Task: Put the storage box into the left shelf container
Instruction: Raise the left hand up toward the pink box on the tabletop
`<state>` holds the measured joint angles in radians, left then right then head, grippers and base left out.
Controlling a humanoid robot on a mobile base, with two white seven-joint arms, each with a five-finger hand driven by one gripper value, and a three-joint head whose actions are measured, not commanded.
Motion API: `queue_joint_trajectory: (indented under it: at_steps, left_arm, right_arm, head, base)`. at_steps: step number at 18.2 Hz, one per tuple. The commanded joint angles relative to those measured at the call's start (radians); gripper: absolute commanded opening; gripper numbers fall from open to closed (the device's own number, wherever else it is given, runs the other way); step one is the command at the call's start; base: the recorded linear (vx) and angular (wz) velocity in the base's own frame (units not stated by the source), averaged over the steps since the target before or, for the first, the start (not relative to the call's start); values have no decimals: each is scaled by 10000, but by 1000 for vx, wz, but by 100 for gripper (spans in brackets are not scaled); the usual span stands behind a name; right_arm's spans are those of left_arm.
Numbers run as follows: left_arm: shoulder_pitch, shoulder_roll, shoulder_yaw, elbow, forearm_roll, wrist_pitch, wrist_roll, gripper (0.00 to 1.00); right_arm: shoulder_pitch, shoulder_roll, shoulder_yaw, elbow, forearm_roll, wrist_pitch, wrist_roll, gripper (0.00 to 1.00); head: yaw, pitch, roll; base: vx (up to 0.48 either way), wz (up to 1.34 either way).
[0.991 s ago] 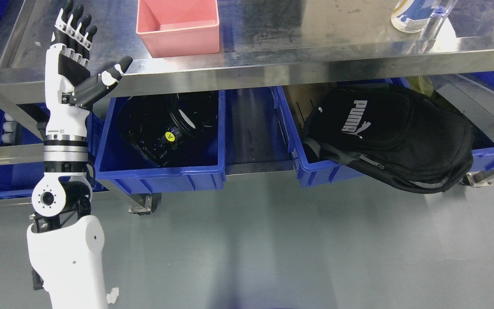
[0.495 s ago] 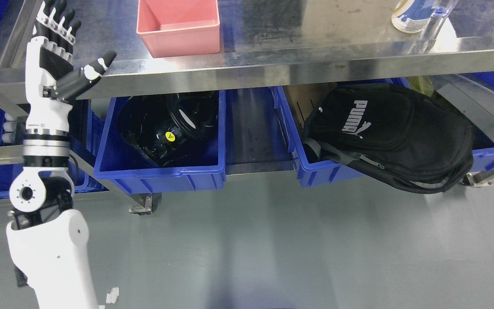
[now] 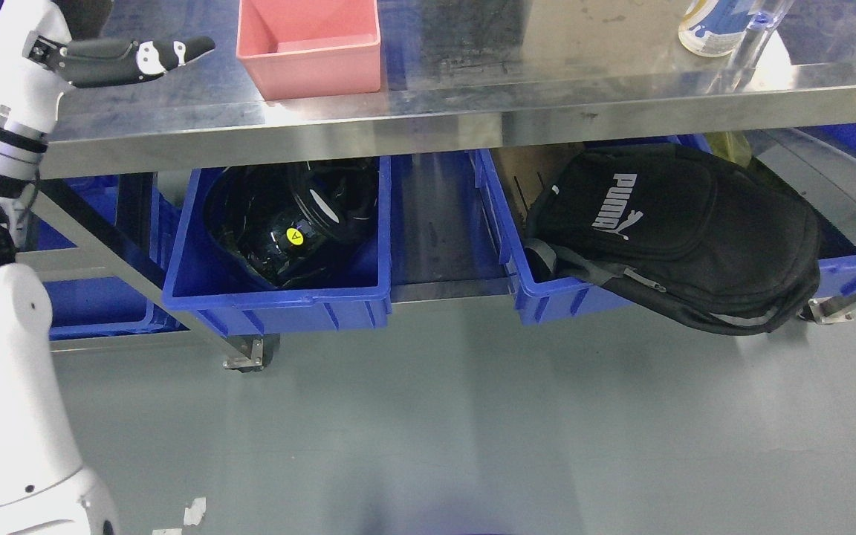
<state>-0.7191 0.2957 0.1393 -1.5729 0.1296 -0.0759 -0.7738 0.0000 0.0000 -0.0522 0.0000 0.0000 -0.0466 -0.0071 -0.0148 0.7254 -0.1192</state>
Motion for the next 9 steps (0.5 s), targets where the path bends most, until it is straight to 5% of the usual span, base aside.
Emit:
queue_joint_trajectory:
  at_steps: [1, 4, 9]
  left_arm:
    - [-1964, 2262, -3399, 1231, -1949, -24, -622, 100]
    - [-2549, 1448, -3892, 1662, -3243, -8, -1430, 100]
    - [-2842, 1202, -4093, 2244, -3291, -8, -2371, 95]
  right_arm:
    - [-46, -175, 0, -174, -215, -25, 56, 100]
    - [-46, -175, 0, -174, -215, -25, 40, 100]
    - [-31, -175, 0, -174, -215, -40, 56, 100]
  head:
    - [0, 0, 0]
    - [0, 0, 0]
    - [0, -1, 0]
  base:
    - [0, 0]
    - [0, 0]
    - [0, 0]
